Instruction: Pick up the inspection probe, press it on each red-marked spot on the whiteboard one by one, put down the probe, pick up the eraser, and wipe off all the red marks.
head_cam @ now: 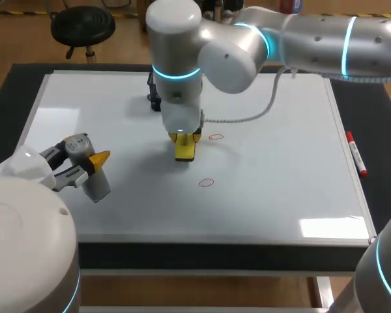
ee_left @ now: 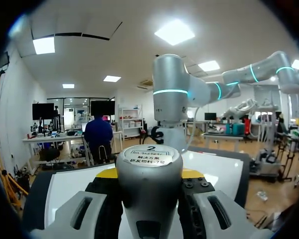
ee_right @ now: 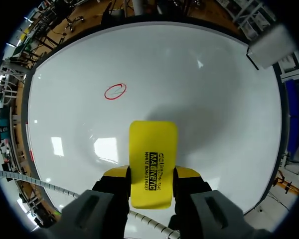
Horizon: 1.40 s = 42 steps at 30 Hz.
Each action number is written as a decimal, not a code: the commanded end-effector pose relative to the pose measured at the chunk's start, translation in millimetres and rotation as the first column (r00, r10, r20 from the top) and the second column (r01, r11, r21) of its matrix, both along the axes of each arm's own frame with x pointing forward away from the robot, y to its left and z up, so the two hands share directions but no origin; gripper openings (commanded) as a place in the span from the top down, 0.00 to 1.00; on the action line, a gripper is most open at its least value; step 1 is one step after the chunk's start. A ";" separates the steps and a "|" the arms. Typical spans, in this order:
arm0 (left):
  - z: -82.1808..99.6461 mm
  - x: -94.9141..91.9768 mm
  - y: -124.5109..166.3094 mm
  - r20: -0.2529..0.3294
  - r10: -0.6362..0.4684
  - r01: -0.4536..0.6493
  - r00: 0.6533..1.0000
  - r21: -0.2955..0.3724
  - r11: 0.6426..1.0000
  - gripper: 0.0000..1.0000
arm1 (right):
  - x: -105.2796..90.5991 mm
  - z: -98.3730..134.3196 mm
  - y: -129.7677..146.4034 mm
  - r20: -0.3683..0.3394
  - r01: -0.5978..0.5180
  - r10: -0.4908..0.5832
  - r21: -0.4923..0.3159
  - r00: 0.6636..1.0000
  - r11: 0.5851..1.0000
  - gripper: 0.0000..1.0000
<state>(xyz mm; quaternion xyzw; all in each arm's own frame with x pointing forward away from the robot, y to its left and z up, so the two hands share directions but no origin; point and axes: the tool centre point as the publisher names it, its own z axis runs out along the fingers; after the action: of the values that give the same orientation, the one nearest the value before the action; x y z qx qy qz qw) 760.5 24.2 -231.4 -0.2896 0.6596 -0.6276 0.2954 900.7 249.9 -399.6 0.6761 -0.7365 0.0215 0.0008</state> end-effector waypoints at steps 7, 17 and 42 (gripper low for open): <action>0.8 2.2 -3.4 -0.001 0.009 -0.009 1.000 0.003 1.000 1.00 | 0.9 -9.6 26.2 -0.007 -0.039 0.039 0.004 0.999 0.999 1.00; 0.8 2.2 -3.4 -0.001 0.009 -0.009 1.000 0.003 1.000 1.00 | -1.8 -21.5 32.4 -0.015 -0.058 0.058 0.000 0.998 0.998 1.00; 0.8 2.2 -3.4 -0.001 0.009 -0.009 1.000 0.003 1.000 1.00 | -12.2 -33.9 -8.3 -0.031 -0.001 0.001 -0.010 1.000 1.000 1.00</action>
<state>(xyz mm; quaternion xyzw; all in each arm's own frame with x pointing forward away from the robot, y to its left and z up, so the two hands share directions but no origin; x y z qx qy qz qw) 760.9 23.5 -231.0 -0.2901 0.6600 -0.6268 0.2955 891.9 255.0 -429.7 0.6758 -0.7365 0.0154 0.0225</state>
